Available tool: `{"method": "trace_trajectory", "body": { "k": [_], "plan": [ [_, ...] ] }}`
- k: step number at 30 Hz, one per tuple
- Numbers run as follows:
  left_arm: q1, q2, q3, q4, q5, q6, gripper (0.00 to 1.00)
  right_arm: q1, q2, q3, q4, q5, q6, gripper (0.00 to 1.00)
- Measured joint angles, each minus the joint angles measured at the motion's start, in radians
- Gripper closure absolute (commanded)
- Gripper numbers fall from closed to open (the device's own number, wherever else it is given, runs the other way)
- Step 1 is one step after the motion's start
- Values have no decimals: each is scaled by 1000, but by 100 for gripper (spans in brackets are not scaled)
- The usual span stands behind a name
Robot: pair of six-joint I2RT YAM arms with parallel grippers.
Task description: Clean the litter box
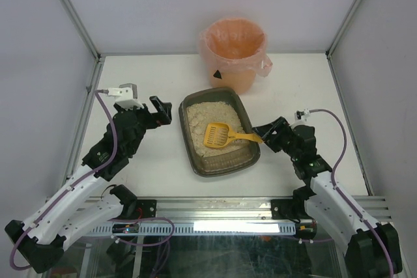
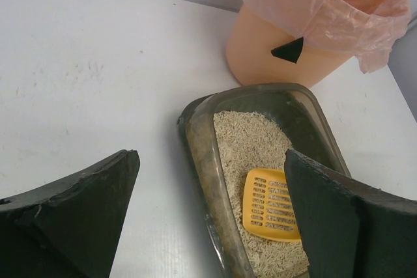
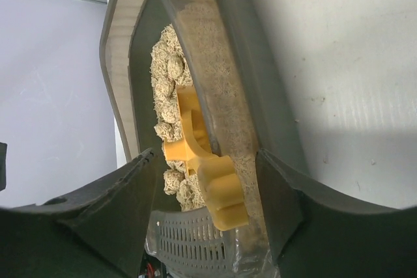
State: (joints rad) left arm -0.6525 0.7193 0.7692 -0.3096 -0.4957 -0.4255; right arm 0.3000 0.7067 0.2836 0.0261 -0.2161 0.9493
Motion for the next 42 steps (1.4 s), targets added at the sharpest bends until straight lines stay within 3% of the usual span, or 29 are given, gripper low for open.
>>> {"method": "trace_trajectory", "body": {
  "k": [7,15,18,20,23,33,36,42],
  "plan": [
    [0,10,-14,6,10,0,1,-2,1,-66,97,-29,68,48],
    [0,20,-14,17,40,5,1,-2,10,-93,167,-53,103,75],
    [0,21,-15,42,97,47,1,-2,10,-90,177,-55,89,75],
    [0,23,-18,80,157,94,1,-2,11,-69,159,-55,80,88],
    [0,37,-35,159,257,187,1,-2,23,7,117,-59,6,96],
    [-1,175,-97,491,610,508,8,-2,181,398,-88,-130,-294,100],
    [-3,266,-82,589,732,613,11,-1,200,447,-145,-147,-359,100],
    [-29,470,-30,721,896,749,25,26,210,505,-248,-155,-460,100]
  ]
}}
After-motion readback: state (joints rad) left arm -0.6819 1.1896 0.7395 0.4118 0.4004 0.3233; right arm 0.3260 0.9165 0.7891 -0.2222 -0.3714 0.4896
